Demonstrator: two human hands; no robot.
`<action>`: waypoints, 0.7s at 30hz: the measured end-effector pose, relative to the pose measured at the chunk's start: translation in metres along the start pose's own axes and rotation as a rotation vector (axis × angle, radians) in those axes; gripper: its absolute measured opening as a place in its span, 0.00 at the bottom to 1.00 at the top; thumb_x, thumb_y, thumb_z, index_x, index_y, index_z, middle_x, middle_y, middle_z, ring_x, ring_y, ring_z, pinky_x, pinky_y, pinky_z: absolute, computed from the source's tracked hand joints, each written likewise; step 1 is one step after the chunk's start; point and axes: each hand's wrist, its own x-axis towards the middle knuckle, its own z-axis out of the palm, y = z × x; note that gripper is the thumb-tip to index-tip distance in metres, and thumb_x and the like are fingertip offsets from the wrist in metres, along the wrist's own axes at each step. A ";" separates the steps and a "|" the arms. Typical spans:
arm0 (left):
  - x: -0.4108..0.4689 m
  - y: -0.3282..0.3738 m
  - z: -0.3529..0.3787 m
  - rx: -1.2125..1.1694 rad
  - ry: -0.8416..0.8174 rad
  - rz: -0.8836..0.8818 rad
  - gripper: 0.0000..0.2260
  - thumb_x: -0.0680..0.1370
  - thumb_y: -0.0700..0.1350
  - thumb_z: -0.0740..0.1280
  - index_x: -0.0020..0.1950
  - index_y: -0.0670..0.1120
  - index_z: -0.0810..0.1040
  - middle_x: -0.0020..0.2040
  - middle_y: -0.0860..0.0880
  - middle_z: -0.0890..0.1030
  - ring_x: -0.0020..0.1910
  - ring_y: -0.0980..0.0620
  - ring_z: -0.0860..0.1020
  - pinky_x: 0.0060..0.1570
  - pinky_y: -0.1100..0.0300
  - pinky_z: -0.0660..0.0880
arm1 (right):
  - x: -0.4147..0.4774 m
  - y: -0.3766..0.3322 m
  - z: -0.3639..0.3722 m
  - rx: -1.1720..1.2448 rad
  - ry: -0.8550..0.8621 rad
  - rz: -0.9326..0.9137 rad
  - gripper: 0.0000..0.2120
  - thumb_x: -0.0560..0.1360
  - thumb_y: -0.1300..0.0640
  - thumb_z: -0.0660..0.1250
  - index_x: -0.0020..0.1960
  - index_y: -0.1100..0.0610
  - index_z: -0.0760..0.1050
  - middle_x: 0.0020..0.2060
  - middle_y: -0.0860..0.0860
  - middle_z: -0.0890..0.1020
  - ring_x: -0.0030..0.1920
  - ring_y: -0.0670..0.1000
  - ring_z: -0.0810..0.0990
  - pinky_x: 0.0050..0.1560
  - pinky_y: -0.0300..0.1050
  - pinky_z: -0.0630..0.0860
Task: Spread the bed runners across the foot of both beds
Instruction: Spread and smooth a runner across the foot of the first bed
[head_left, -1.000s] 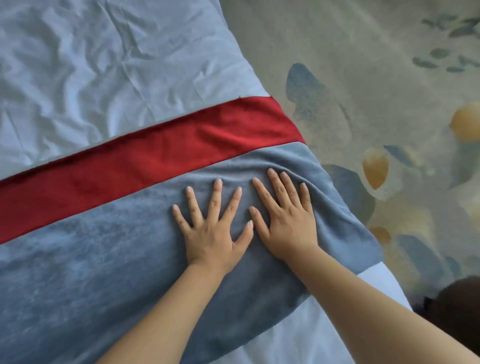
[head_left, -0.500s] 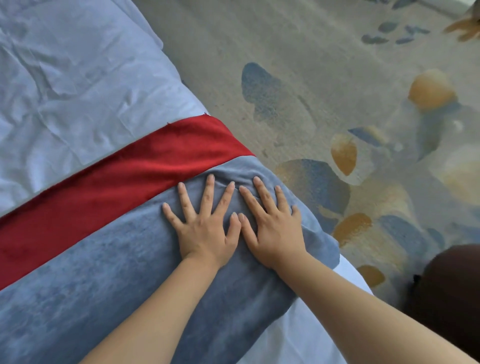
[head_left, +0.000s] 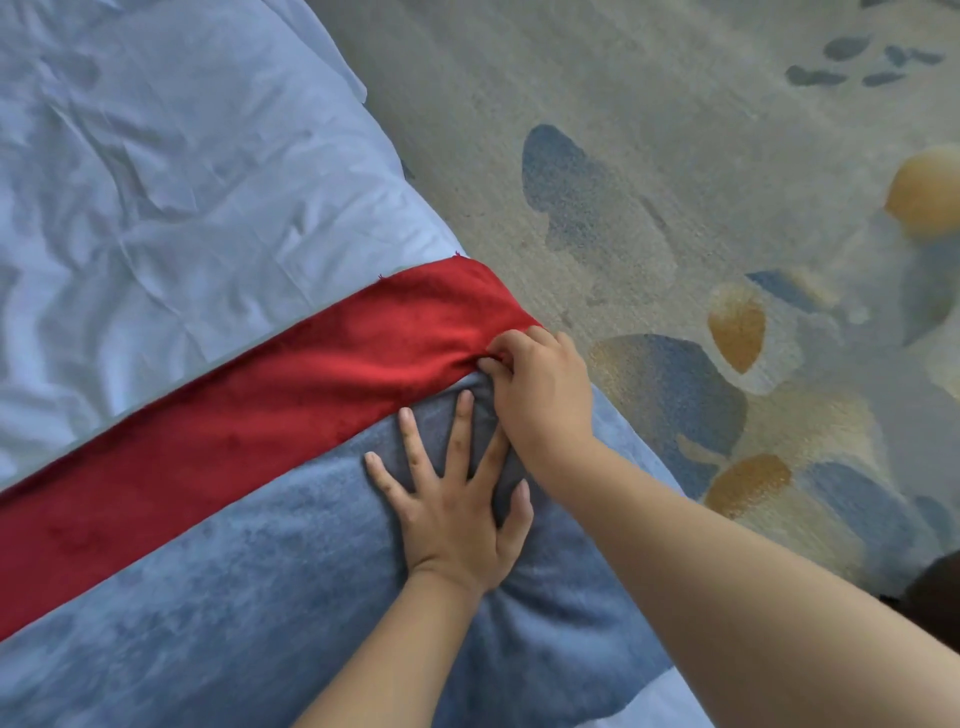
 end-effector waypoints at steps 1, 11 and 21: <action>0.000 0.000 0.001 -0.007 0.004 0.001 0.31 0.79 0.67 0.51 0.82 0.62 0.57 0.85 0.52 0.51 0.81 0.29 0.46 0.67 0.18 0.47 | 0.004 0.000 0.000 0.011 -0.007 0.000 0.06 0.78 0.52 0.69 0.50 0.52 0.82 0.48 0.50 0.82 0.50 0.56 0.77 0.51 0.52 0.73; 0.000 -0.007 0.017 -0.037 0.046 0.049 0.29 0.80 0.66 0.47 0.81 0.63 0.58 0.85 0.50 0.52 0.80 0.27 0.46 0.67 0.18 0.43 | 0.022 -0.002 0.020 0.075 0.070 -0.030 0.06 0.78 0.61 0.65 0.51 0.51 0.77 0.49 0.48 0.78 0.43 0.54 0.79 0.35 0.48 0.70; 0.001 -0.005 0.017 0.008 0.077 0.038 0.32 0.77 0.66 0.52 0.82 0.65 0.53 0.85 0.51 0.50 0.81 0.30 0.46 0.69 0.20 0.42 | -0.141 0.079 -0.010 -0.137 -0.065 -0.096 0.27 0.83 0.40 0.54 0.81 0.42 0.58 0.81 0.47 0.57 0.81 0.53 0.53 0.78 0.60 0.56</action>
